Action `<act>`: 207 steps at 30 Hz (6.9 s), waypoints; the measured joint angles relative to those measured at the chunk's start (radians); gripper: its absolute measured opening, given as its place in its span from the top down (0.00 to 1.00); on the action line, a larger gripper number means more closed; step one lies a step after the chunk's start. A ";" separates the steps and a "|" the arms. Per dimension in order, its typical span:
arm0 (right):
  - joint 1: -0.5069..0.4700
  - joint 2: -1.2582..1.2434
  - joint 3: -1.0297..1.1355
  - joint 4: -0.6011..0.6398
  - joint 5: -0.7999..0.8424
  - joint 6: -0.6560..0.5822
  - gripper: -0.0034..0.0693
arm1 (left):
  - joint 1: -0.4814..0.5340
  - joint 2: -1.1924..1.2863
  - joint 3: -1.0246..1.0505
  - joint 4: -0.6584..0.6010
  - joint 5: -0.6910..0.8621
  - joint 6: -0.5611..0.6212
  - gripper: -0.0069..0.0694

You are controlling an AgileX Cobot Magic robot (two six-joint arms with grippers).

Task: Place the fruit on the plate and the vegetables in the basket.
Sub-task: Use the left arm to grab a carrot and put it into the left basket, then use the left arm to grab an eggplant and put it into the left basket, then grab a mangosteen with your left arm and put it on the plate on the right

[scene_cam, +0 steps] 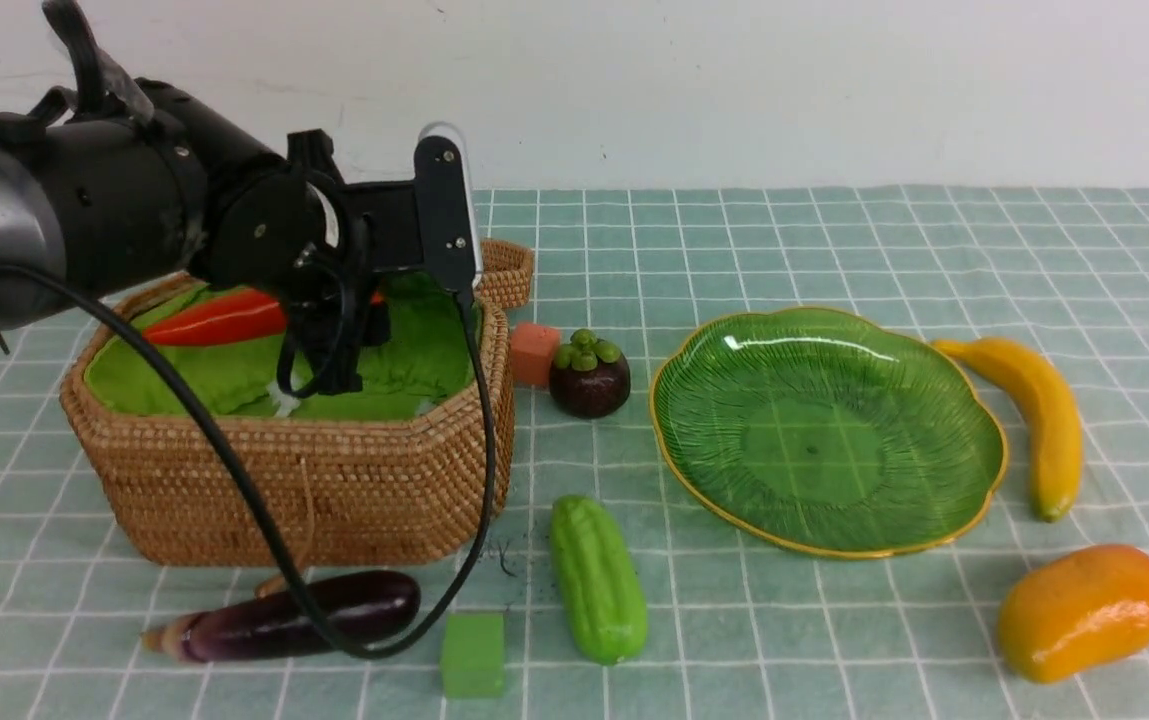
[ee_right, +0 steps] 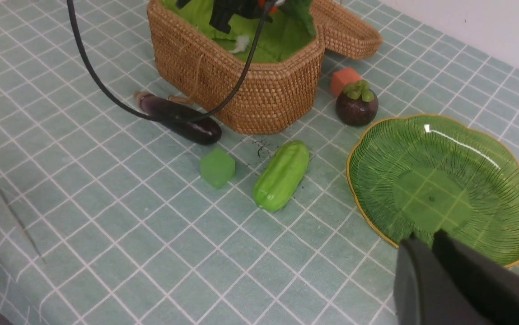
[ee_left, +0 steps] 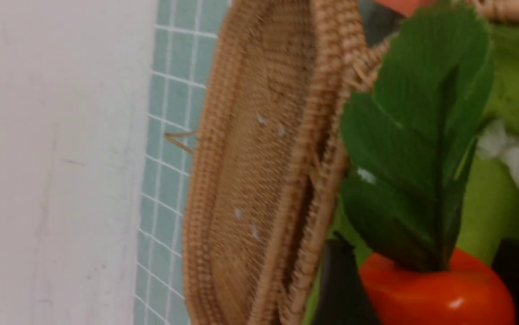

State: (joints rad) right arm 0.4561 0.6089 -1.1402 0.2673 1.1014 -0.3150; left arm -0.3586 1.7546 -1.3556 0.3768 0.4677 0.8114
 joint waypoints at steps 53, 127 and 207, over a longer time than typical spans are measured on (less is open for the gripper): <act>0.000 0.000 0.000 0.013 0.046 0.001 0.83 | 0.000 -0.267 0.728 -0.227 -0.279 -0.210 0.21; 0.000 0.000 0.000 0.071 -0.182 0.001 0.83 | 0.000 -0.115 0.101 0.190 0.054 -0.325 0.38; 0.000 -0.001 0.000 0.003 0.165 0.151 0.80 | -0.206 0.695 -0.901 -0.110 0.429 -0.463 0.28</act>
State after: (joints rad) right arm 0.4561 0.6082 -1.1402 0.2704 1.2661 -0.1637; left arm -0.5645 2.4494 -2.2569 0.2668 0.8969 0.3486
